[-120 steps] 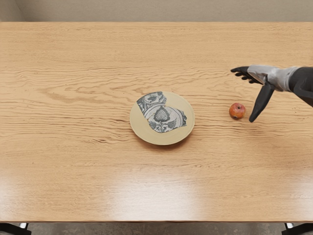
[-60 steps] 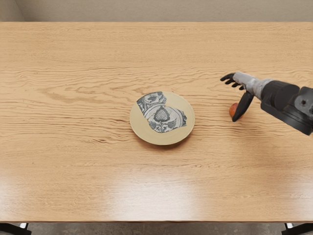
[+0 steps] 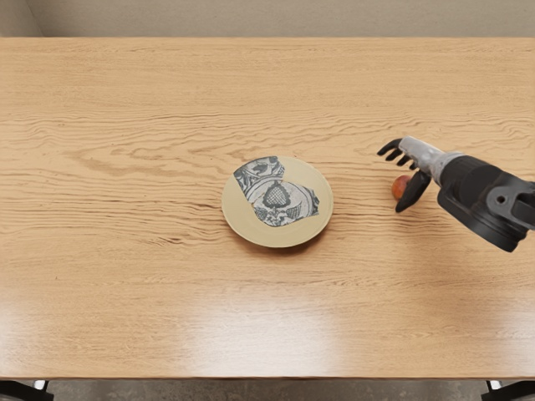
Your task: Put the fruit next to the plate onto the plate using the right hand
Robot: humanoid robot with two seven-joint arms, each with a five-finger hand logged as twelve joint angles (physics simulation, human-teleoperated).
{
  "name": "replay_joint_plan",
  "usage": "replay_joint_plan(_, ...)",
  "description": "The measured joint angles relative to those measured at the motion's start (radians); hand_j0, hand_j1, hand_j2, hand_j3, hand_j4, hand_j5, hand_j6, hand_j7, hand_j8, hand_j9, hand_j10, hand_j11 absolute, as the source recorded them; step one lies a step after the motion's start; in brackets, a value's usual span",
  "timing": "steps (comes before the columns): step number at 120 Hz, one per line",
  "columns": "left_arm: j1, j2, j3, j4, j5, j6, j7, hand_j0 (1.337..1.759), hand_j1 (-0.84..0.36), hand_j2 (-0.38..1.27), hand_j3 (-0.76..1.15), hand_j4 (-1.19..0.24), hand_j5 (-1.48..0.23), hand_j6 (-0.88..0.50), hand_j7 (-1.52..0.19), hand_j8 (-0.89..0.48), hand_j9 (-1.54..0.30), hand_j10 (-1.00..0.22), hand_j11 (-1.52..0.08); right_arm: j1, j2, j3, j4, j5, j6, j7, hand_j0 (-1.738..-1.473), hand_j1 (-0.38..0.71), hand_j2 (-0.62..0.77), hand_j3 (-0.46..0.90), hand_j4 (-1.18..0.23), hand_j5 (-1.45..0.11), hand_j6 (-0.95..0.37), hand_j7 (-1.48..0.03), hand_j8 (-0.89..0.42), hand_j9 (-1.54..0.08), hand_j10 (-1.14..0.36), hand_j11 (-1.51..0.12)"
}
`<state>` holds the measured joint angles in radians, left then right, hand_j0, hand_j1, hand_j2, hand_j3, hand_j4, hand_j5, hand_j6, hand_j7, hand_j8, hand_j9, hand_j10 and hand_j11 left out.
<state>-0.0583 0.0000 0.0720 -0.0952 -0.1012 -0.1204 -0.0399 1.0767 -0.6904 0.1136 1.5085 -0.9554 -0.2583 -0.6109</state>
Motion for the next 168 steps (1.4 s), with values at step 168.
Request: replay_joint_plan(168,0.0,0.0,0.0,0.0,0.0,0.0,0.0,1.658,0.07,0.05,0.0,-0.23,-0.3,-0.23,-0.3,-0.23,-0.3,-0.23,-0.3,-0.061,0.042,-0.023,-0.074,-0.087,-0.094,0.0,-1.658,0.07,-0.07,0.0,-0.35,-0.45,-0.35,-0.45,-0.34,-0.45,-0.35,-0.45)
